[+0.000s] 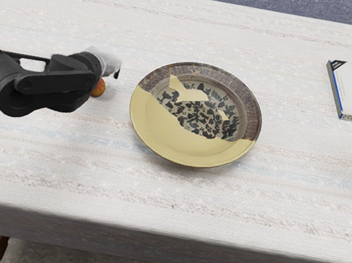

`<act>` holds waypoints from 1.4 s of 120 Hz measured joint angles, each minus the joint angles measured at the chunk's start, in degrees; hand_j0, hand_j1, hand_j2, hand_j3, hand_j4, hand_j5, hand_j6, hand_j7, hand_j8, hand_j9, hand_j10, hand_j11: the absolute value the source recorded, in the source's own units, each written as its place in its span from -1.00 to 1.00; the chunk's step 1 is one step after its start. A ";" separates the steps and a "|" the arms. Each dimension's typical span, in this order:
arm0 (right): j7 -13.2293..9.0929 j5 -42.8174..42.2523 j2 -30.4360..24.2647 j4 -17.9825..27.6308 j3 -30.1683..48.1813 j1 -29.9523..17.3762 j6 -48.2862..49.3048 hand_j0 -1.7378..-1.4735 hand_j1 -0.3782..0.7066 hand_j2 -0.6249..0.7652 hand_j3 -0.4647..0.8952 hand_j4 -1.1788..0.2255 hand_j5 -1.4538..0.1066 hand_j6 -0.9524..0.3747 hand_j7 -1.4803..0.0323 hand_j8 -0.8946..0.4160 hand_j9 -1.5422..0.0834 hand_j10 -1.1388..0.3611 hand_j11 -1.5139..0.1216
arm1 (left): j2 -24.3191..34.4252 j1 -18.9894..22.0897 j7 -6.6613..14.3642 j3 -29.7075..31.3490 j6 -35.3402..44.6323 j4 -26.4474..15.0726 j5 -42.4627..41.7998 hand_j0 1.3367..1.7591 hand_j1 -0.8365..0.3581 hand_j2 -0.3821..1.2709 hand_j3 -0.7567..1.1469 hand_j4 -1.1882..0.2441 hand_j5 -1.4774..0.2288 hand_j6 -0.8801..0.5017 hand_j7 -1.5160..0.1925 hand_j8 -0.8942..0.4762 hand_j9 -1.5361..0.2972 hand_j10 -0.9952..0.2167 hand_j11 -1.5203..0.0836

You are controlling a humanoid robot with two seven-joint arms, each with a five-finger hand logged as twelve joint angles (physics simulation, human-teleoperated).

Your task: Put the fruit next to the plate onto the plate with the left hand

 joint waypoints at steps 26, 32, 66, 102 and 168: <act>0.00 0.00 0.00 -0.01 0.00 0.00 0.00 -0.40 -0.87 -0.11 -0.32 0.63 0.80 0.38 0.89 0.31 0.84 0.47 0.79 | -0.38 0.28 0.00 0.14 0.57 2.13 0.37 0.52 0.25 -0.45 -0.21 0.15 0.17 -0.26 0.22 -0.23 0.16 0.04 0.30; 0.00 0.00 0.00 -0.01 0.00 0.00 0.00 -0.40 -0.87 -0.11 -0.32 0.63 0.80 0.38 0.89 0.31 0.84 0.47 0.79 | -0.71 0.26 0.00 0.18 1.34 2.98 0.61 0.52 0.25 -0.45 -0.21 0.15 0.17 -0.26 0.22 -0.23 0.16 0.04 0.30; 0.00 0.00 0.00 -0.01 0.00 0.00 0.00 -0.40 -0.87 -0.11 -0.32 0.63 0.80 0.38 0.89 0.31 0.84 0.47 0.79 | -3.80 1.65 0.00 3.44 5.62 7.26 0.51 0.52 0.25 -0.45 -0.21 0.14 0.17 -0.26 0.22 -0.23 0.16 0.03 0.30; 0.00 0.00 0.00 0.00 0.00 0.00 0.00 -0.40 -0.87 -0.11 -0.32 0.63 0.80 0.38 0.89 0.31 0.84 0.47 0.79 | -4.86 3.15 0.00 4.03 5.77 7.22 0.39 0.52 0.25 -0.45 -0.21 0.15 0.18 -0.26 0.22 -0.23 0.16 0.04 0.30; 0.00 0.00 0.00 0.00 0.00 0.00 0.00 -0.40 -0.87 -0.11 -0.32 0.63 0.80 0.38 0.89 0.31 0.84 0.47 0.79 | -5.38 3.49 0.00 4.46 5.88 9.26 0.38 0.52 0.01 -0.41 -0.21 -0.04 0.00 -0.39 0.03 -0.42 -0.02 -0.17 0.10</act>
